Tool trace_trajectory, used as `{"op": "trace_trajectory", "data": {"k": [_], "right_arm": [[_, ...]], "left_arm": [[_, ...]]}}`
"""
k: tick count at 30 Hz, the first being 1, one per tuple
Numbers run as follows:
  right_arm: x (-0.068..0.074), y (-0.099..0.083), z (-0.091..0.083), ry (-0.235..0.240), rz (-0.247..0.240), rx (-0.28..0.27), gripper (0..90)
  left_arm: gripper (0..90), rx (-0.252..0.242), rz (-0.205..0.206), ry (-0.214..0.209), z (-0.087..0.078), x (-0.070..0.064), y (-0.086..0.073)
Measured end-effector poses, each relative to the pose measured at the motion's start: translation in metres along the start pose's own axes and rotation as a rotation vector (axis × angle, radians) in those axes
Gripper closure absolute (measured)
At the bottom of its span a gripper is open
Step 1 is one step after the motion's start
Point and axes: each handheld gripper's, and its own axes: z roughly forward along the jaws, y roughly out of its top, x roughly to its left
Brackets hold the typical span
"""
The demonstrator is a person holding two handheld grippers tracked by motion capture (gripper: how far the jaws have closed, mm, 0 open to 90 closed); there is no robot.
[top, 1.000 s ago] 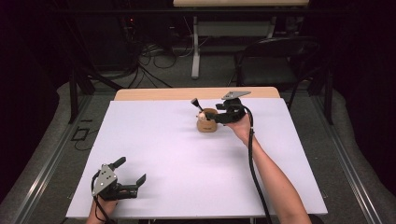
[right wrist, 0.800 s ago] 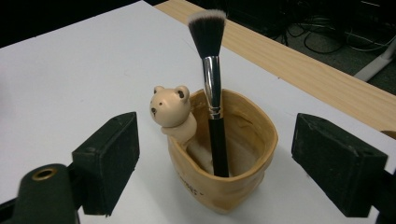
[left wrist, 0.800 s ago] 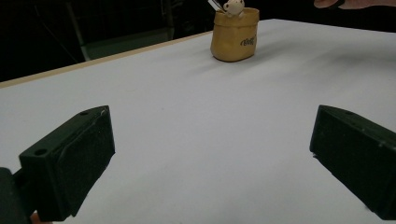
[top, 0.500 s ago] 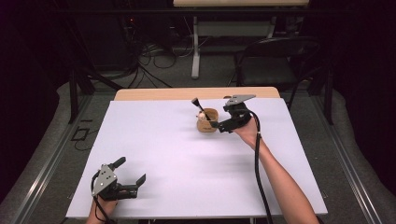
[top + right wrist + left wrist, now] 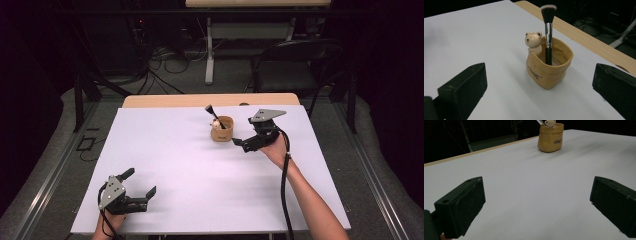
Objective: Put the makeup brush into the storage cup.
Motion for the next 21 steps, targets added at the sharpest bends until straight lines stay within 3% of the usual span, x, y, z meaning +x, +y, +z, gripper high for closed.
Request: {"op": "trace_trajectory", "data": {"k": [21], "right_arm": [[0.031, -0.038, -0.037, -0.048, -0.015, -0.047, 0.0]], "left_arm": [[0.0, -0.005, -0.01, 0.003, -0.002, -0.001, -0.001]]}}
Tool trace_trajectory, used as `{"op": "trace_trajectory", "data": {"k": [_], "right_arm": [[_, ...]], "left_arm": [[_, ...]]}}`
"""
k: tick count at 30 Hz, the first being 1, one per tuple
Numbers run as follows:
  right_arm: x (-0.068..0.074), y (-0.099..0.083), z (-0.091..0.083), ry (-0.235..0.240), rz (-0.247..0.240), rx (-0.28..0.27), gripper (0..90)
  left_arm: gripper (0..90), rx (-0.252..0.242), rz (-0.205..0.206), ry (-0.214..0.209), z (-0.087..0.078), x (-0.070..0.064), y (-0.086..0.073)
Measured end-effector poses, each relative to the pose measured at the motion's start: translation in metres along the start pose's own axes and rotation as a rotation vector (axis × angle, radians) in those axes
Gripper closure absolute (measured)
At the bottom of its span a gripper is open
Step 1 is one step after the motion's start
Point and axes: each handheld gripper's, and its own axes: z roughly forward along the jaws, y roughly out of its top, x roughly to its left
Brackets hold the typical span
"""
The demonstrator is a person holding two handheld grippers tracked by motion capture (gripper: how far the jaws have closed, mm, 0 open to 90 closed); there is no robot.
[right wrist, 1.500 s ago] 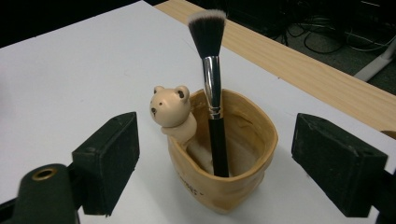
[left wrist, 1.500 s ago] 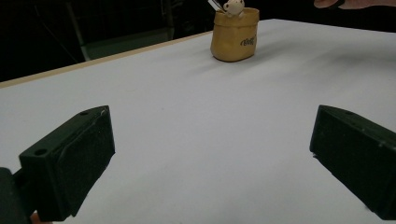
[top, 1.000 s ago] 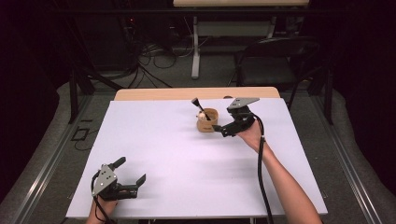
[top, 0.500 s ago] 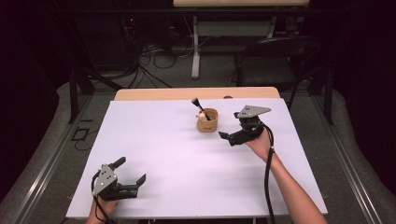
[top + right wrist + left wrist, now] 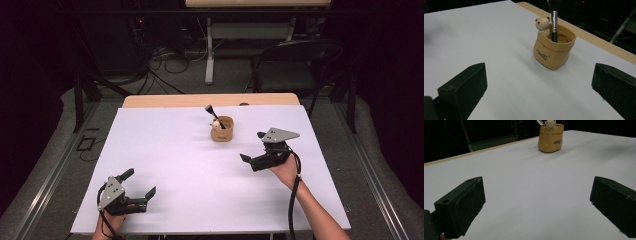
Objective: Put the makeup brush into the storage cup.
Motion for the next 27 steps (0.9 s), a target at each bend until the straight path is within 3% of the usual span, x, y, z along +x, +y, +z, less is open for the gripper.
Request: {"op": "trace_trajectory", "data": {"k": [11, 20, 23, 24, 27], "right_arm": [[0.017, -0.023, -0.014, -0.006, -0.012, -0.052, 0.0], [0.033, -0.049, -0.031, -0.062, -0.02, -0.077, 0.0], [0.034, -0.054, -0.034, -0.06, -0.011, -0.077, 0.0], [0.036, -0.058, -0.036, -0.086, 0.001, -0.078, 0.0], [0.039, -0.065, -0.041, -0.099, 0.014, -0.086, 0.0]], "left_arm": [[0.0, 0.011, 0.013, -0.009, 0.001, -0.002, 0.0], [0.0, 0.007, 0.015, -0.008, 0.001, -0.003, 0.0], [0.0, 0.003, 0.014, -0.009, 0.001, -0.003, 0.0], [0.0, 0.004, 0.015, -0.006, 0.0, -0.003, 0.001], [0.0, 0.004, 0.015, -0.009, 0.001, -0.003, 0.0]]}}
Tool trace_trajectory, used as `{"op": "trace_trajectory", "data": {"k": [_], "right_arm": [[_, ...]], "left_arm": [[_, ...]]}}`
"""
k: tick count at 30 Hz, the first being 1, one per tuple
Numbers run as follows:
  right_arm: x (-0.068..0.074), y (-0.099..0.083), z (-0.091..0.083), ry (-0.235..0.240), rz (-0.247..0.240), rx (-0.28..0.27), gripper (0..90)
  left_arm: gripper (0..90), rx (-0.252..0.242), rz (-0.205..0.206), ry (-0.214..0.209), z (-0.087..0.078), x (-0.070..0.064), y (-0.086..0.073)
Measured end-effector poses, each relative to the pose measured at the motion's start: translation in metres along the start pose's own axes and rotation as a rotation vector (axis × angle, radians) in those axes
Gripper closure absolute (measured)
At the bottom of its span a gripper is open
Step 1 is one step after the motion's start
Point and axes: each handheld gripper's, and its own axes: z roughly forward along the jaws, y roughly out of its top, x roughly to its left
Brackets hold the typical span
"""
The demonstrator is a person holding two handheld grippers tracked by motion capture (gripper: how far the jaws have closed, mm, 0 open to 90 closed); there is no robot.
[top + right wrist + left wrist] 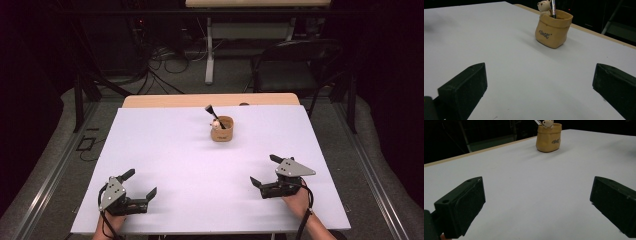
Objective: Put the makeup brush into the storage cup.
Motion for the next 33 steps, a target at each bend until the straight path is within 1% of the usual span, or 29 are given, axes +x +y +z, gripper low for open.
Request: {"op": "trace_trajectory", "data": {"k": [2, 3, 4, 6, 8, 9, 10, 11, 13, 18, 21, 25, 31, 32, 33], "right_arm": [[0.001, -0.002, -0.002, -0.007, 0.004, -0.003, 0.0], [0.001, -0.004, -0.004, -0.002, 0.006, 0.002, 0.0], [0.002, -0.006, -0.004, 0.001, 0.015, -0.011, 0.0], [0.003, -0.009, -0.008, 0.006, 0.021, 0.008, 0.0], [0.004, -0.012, -0.01, 0.009, 0.023, 0.012, 0.0], [0.005, -0.013, -0.012, 0.002, 0.019, 0.01, 0.0], [0.005, -0.014, -0.015, -0.006, 0.026, 0.008, 0.0], [0.005, -0.014, -0.015, -0.006, 0.026, 0.008, 0.0], [0.004, -0.017, -0.021, -0.022, 0.033, -0.006, 0.0], [0.003, -0.021, -0.03, -0.029, 0.056, 0.002, 0.0], [0.004, -0.02, -0.031, -0.033, 0.056, -0.002, 0.0], [0.003, -0.021, -0.03, -0.036, 0.05, 0.012, 0.0], [0.002, -0.019, -0.033, -0.048, 0.043, -0.01, 0.0], [0.002, -0.017, -0.035, -0.055, 0.036, -0.031, 0.0], [0.002, -0.017, -0.035, -0.055, 0.036, -0.031, 0.0]], "left_arm": [[0.0, 0.0, -0.001, 0.0, 0.0, 0.0, 0.0], [0.0, -0.001, -0.002, 0.003, 0.0, 0.0, 0.0], [0.0, -0.001, -0.002, 0.004, 0.0, 0.0, 0.0], [0.0, 0.001, -0.003, 0.003, 0.0, 0.0, 0.0], [0.0, 0.0, -0.003, 0.002, 0.0, 0.0, 0.0], [0.0, 0.0, -0.003, 0.002, 0.0, 0.0, 0.0], [0.0, 0.001, -0.003, 0.002, 0.0, 0.0, 0.0], [0.0, 0.001, -0.004, 0.003, 0.0, 0.0, 0.0], [0.0, 0.001, -0.004, 0.002, 0.0, 0.0, 0.0], [0.0, 0.005, -0.003, 0.001, 0.001, 0.0, 0.0], [0.0, 0.006, 0.0, -0.001, 0.001, 0.0, 0.0], [0.0, 0.004, 0.003, -0.004, 0.002, 0.0, 0.0], [0.0, 0.01, 0.01, -0.008, 0.004, 0.0, 0.0], [0.0, 0.009, 0.011, -0.008, 0.004, 0.0, 0.0], [0.0, 0.009, 0.01, -0.008, 0.004, 0.0, 0.0]]}}
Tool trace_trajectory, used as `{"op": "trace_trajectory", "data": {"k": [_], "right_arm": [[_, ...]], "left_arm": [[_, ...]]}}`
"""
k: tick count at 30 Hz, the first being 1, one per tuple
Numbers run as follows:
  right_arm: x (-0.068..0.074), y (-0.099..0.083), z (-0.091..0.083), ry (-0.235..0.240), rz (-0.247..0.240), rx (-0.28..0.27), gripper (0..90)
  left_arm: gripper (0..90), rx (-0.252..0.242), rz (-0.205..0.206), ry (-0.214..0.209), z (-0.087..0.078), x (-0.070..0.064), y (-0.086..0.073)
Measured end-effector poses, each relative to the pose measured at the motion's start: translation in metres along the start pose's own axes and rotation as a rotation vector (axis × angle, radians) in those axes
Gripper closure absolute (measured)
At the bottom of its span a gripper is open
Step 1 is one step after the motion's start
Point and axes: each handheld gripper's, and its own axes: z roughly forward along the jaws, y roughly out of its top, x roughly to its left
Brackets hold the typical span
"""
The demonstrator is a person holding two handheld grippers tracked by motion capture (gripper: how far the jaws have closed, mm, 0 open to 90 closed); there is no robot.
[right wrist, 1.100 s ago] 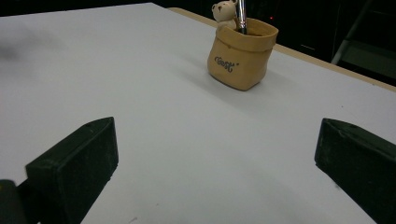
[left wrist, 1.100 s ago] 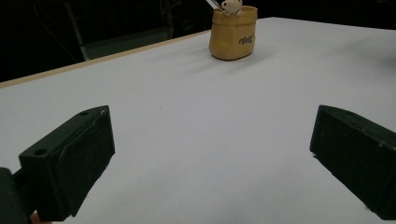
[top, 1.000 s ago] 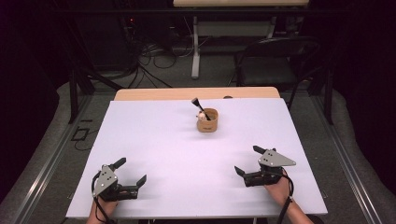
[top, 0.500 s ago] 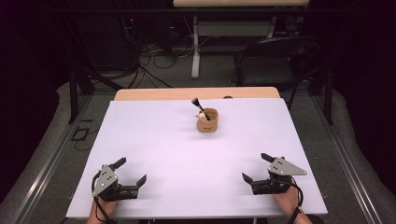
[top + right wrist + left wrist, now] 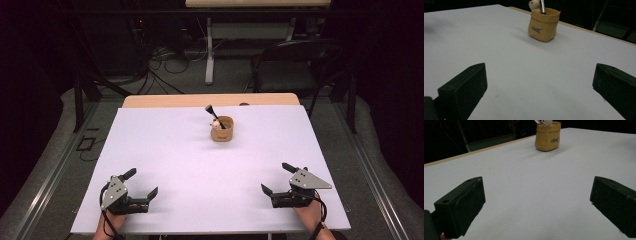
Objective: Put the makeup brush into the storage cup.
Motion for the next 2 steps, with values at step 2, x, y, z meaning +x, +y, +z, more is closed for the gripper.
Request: {"op": "trace_trajectory", "data": {"k": [2], "right_arm": [[-0.0005, 0.0002, 0.0004, -0.001, 0.0, -0.004, 0.0]], "left_arm": [[0.0, 0.002, 0.002, 0.001, 0.0, 0.0001, 0.0]]}}
